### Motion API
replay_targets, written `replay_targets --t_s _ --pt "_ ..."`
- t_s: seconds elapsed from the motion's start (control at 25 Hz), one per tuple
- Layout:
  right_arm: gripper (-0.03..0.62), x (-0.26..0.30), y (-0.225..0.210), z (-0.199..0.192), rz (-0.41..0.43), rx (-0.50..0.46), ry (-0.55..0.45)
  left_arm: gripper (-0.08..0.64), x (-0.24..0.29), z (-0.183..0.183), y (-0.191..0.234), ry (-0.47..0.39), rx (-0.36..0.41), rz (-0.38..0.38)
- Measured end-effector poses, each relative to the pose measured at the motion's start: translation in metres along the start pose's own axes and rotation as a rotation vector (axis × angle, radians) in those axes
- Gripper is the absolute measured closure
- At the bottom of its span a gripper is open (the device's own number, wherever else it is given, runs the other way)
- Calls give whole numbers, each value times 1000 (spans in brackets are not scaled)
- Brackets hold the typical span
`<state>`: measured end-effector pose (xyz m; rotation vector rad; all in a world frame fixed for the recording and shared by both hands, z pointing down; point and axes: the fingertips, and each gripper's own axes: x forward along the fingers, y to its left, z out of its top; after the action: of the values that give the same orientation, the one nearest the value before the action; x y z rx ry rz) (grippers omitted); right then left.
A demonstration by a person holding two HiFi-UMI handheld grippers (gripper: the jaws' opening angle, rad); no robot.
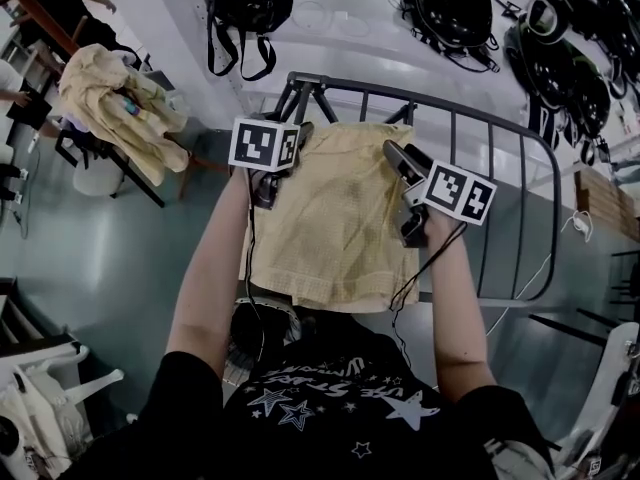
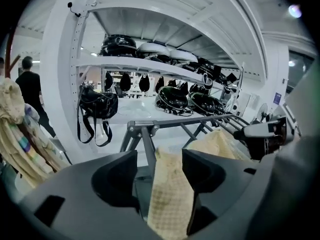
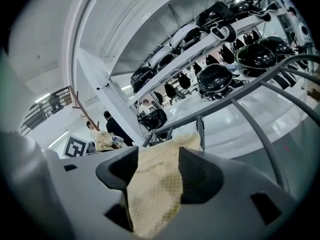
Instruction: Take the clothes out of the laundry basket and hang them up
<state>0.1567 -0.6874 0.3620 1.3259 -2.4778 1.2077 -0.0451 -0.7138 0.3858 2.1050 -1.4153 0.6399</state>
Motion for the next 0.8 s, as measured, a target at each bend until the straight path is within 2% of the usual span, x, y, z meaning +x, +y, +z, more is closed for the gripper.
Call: replay_targets --t_s 0.24,0.52,0.64,0.8 --pt "337 -5 7 -3 6 -12 -8 270 -11 -5 -3 -24 -24 -11" --pt "375 -33 30 0 10 -98 -68 280 -54 -1 -9 -137 -38 0" --pt "398 -53 47 2 4 -143 -103 316 -85 0 -12 -191 -40 29" --pt "456 -87 70 2 -21 -201 -178 405 -125 -4 -27 -264 -43 25"
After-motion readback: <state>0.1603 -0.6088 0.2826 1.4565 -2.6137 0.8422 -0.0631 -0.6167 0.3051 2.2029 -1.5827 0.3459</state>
